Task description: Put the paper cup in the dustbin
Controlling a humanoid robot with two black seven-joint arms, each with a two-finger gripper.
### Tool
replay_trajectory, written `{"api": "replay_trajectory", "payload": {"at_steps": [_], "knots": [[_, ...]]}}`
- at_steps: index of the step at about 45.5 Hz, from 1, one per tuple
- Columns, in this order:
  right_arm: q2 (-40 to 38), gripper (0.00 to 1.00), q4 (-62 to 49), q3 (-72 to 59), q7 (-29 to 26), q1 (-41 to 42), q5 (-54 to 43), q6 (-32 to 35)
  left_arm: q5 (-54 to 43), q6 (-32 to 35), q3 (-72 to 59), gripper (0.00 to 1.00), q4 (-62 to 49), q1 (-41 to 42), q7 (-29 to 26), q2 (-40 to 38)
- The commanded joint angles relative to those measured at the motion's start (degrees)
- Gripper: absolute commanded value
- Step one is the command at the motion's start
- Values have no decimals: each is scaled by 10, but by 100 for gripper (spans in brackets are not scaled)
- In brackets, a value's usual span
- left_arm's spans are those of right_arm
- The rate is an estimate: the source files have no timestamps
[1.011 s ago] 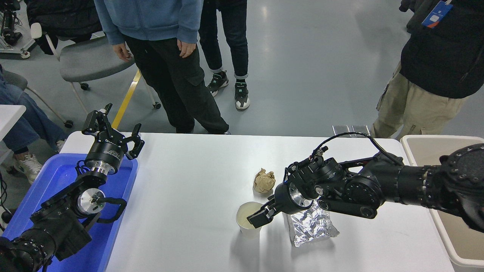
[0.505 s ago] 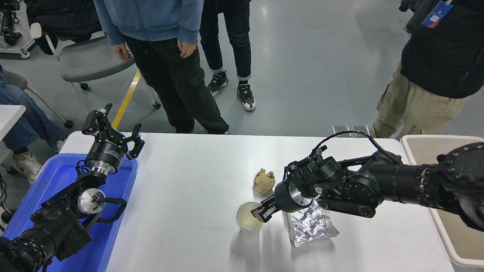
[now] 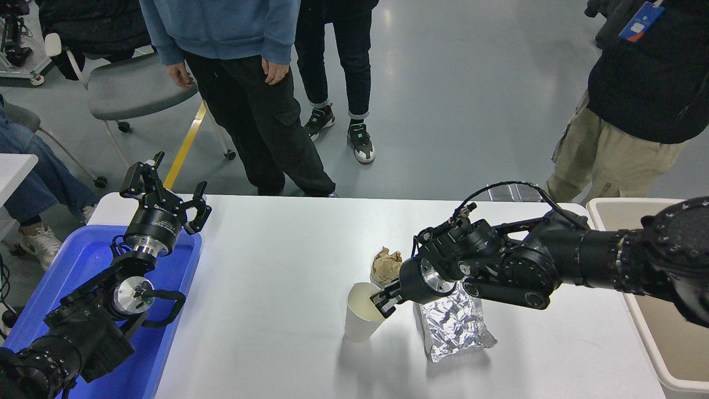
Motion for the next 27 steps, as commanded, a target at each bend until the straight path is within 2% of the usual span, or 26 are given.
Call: {"api": "replay_trajectory", "payload": {"at_steps": [1,13,27], "knots": [[-11,0,30,-35,3,100,57,17,0,0,0,100,0,0,0,0],[-18,0,71,-50,4,240,134,80,0,0,0,100,0,0,0,0],[-43,0,100,-44,4,320,141,130,0,0,0,100,0,0,0,0]]}}
